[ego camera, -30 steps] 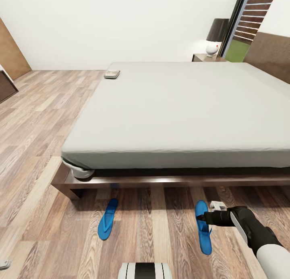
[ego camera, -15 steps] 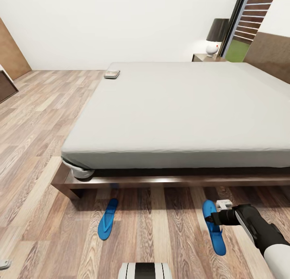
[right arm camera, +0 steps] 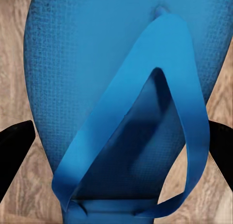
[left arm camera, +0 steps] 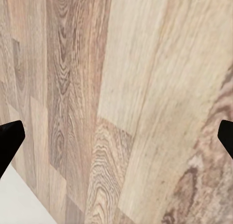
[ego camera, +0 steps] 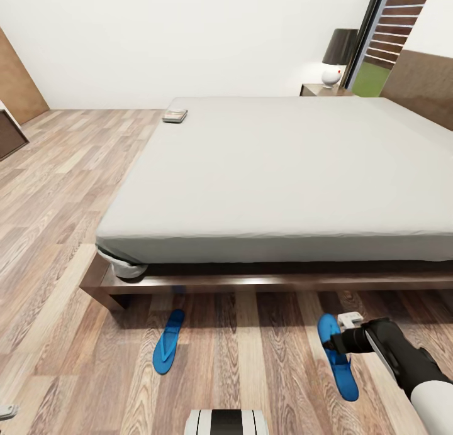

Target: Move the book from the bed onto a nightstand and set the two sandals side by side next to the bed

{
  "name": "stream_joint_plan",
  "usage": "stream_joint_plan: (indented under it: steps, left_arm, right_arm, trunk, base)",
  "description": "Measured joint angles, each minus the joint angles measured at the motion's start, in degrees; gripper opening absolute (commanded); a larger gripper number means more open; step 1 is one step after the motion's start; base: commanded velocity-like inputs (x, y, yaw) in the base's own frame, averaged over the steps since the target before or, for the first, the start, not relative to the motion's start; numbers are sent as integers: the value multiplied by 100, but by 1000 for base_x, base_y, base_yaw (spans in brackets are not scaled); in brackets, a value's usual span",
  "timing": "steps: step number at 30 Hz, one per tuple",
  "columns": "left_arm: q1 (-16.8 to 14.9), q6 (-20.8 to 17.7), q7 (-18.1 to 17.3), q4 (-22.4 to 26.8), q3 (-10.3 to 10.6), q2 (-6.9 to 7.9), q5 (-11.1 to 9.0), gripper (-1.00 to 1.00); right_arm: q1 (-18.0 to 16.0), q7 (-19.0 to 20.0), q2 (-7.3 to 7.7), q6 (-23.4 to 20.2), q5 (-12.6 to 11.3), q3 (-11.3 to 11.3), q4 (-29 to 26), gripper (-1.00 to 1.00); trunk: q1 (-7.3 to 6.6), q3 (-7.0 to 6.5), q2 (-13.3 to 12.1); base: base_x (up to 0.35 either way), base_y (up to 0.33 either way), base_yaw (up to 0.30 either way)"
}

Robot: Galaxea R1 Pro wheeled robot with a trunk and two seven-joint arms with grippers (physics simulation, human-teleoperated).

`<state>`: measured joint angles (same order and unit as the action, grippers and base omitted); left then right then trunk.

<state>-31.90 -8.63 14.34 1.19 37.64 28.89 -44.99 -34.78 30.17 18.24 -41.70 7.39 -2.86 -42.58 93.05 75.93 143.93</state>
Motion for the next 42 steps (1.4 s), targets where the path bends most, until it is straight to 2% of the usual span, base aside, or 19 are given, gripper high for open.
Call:
stream_joint_plan:
  steps: [3,4,5,7,8,11,12,13,15,17,18,20,21,24,26,31,33,38,42]
  left_arm:
    - [0,5,0,0,2,1,0,100]
    - [0,6,0,0,2,4,1,100]
    - [0,7,0,0,2,4,2,100]
    - [3,7,0,0,3,5,2,100]
    - [7,8,0,-1,3,6,2,100]
    - [13,8,0,-4,3,7,2,100]
    - [17,11,0,-3,3,8,1,100]
    - [19,12,0,-2,3,8,-1,100]
    - [24,15,0,-1,3,8,-2,100]
    - [25,16,0,-1,3,8,0,100]
    - [25,16,0,0,3,8,-2,100]
    - [26,16,-2,0,3,8,-4,100]
    - [26,17,-1,0,3,8,-5,100]
    - [26,25,-4,0,3,8,-6,100]
    - [26,65,-6,-3,3,8,-2,100]
    - [27,117,-8,-7,2,9,0,100]
    - [27,124,-8,-7,3,10,-2,100]
    - [27,130,-9,-3,2,9,-2,100]
    - [26,131,-9,-1,4,4,0,100]
  right_arm:
    - [0,-19,-23,9,405,-113,-2,-100]
    - [1,-33,-44,16,810,-280,-4,-100]
    - [1,-82,-93,14,1304,-554,-7,-100]
    - [1,-238,-177,14,1889,-936,-9,-100]
    - [1,-506,-262,23,2528,-1349,-9,-100]
    - [5,-903,-345,17,3385,-1821,-7,-100]
    - [9,-1049,-375,18,3827,-1997,-7,-100]
    - [12,-1100,-383,11,3983,-2068,-5,-100]
    - [19,-1218,-381,27,4475,-2237,-2,-100]
    - [25,-1257,-374,50,4677,-2281,-4,-100]
    - [29,-1292,-367,122,4929,-2309,-5,-100]
    - [32,-1316,-364,256,5188,-2325,-4,-100]
    - [33,-1328,-366,430,5432,-2322,-8,-100]
    - [35,-1345,-370,694,5701,-2289,-10,-100]
    - [36,-1315,-369,790,5783,-2278,-6,-100]
    - [37,-1191,-356,900,5841,-2239,18,-100]
    - [37,-1098,-351,1084,5842,-2130,32,-100]
    - [35,-831,-388,1840,5828,-1171,53,-100]
    - [35,-777,-380,2128,5827,-938,58,-100]
  trunk:
    - [0,0,0]
    - [0,0,0]
    - [0,0,0]
    - [0,0,0]
    - [0,0,0]
    - [0,0,0]
    - [0,0,0]
    - [0,0,0]
    - [0,0,0]
    - [0,0,0]
    - [0,0,0]
    - [0,0,0]
    - [0,0,0]
    - [0,0,0]
    - [0,0,0]
    - [0,0,0]
    - [0,0,0]
    - [0,0,0]
    - [0,0,0]
  base:
    - [0,0,0]
    - [0,0,0]
    - [0,0,0]
    - [0,0,0]
    - [0,0,0]
    - [0,0,0]
    - [0,0,0]
    - [0,0,0]
    - [0,0,0]
    - [0,0,0]
    - [0,0,0]
    - [0,0,0]
    - [0,0,0]
    - [0,0,0]
    - [0,0,0]
    - [0,0,0]
    - [0,0,0]
    - [0,0,0]
    - [0,0,0]
